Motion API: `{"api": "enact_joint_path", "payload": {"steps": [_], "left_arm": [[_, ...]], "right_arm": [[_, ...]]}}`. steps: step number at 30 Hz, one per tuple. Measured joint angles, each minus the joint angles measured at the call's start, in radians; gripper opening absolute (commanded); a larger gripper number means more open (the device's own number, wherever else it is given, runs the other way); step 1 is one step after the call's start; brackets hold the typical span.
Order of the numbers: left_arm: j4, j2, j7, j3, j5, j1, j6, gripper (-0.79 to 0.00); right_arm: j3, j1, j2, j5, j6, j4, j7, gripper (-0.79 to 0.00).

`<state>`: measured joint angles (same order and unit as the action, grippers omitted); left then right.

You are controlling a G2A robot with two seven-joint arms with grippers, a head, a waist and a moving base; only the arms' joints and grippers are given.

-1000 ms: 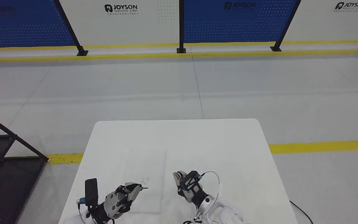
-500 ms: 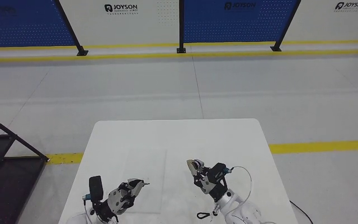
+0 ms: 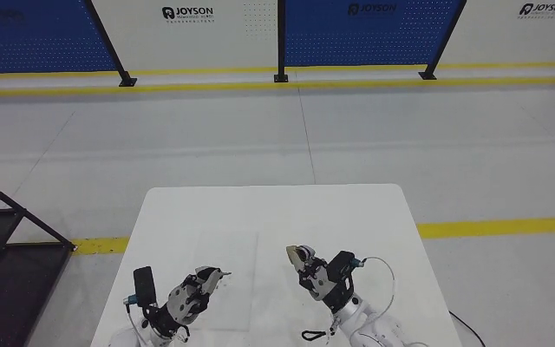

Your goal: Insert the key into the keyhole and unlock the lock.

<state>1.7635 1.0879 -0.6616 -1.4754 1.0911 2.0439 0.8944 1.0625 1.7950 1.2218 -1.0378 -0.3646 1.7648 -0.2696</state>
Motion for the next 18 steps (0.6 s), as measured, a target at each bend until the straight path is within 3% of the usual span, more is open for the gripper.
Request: {"api": "enact_joint_path", "payload": {"steps": [5, 11, 15, 18], "left_arm": [[-0.042, 0.015, -0.074, 0.075, -0.153, -0.035, 0.060, -0.785], [-0.098, 0.043, -0.172, 0.209, -0.186, -0.080, 0.093, -0.785], [-0.135, 0.058, -0.149, 0.276, -0.269, -0.117, 0.115, -0.785], [-0.158, 0.063, -0.141, 0.299, -0.287, -0.135, 0.118, -0.785]], "right_arm": [[-0.072, -0.021, 0.016, 0.168, -0.172, -0.080, -0.140, -0.785], [-0.167, -0.105, 0.043, 0.395, -0.393, -0.200, -0.170, -0.785], [-0.208, -0.145, 0.056, 0.462, -0.517, -0.240, -0.178, -0.785], [-0.211, -0.152, 0.059, 0.464, -0.540, -0.246, -0.190, -0.785]]}}
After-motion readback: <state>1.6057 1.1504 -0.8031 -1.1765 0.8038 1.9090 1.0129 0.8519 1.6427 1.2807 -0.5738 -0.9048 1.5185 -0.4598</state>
